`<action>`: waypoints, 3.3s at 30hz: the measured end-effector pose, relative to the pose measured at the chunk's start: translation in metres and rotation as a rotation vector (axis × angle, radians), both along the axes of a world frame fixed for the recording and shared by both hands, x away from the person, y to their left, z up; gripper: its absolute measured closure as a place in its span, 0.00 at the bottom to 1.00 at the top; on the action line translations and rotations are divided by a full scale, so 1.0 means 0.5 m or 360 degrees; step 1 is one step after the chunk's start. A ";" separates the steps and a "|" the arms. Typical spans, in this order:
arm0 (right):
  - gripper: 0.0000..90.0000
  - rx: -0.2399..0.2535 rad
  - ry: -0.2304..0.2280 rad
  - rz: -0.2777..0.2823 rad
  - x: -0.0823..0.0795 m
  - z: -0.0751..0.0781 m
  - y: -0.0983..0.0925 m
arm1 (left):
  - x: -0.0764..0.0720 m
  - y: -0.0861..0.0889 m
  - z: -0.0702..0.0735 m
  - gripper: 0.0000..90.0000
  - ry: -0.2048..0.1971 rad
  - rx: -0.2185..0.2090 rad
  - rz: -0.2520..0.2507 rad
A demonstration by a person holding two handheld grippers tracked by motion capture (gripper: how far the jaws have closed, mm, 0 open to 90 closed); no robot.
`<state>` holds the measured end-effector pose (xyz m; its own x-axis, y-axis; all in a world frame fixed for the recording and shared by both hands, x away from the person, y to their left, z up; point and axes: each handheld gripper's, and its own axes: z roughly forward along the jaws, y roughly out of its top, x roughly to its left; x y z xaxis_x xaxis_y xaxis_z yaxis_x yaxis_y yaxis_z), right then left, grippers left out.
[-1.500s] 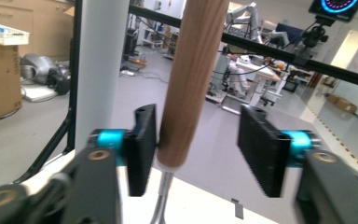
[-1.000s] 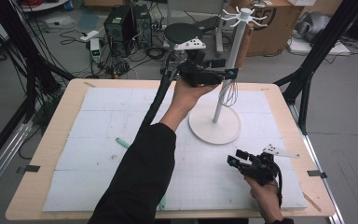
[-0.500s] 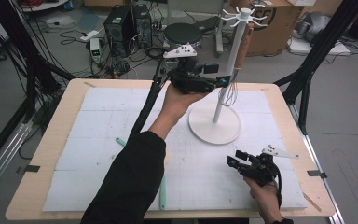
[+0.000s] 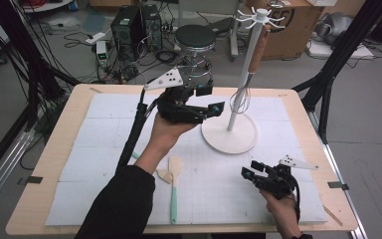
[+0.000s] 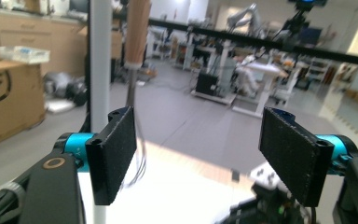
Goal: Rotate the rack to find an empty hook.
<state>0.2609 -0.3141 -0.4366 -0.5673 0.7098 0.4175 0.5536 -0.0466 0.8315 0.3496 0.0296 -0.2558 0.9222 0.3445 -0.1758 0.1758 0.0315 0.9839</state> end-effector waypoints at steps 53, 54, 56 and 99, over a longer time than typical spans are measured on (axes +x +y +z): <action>0.52 0.0218 -0.0222 -0.0093 0.019 0.088 0.000 | -0.216 0.299 -0.341 0.17 0.0122 -0.0100 0.0568; 0.56 0.0229 -0.0238 -0.0101 0.022 0.095 -0.002 | -0.218 0.300 -0.343 0.17 0.0120 -0.0100 0.0576; 0.63 0.0239 -0.0271 -0.0109 0.025 0.108 -0.003 | -0.219 0.303 -0.346 0.17 0.0138 -0.0120 0.0582; 0.99 0.0462 -0.0488 -0.0228 0.158 0.374 0.003 | -0.237 0.304 -0.374 0.17 0.0171 -0.0081 0.0558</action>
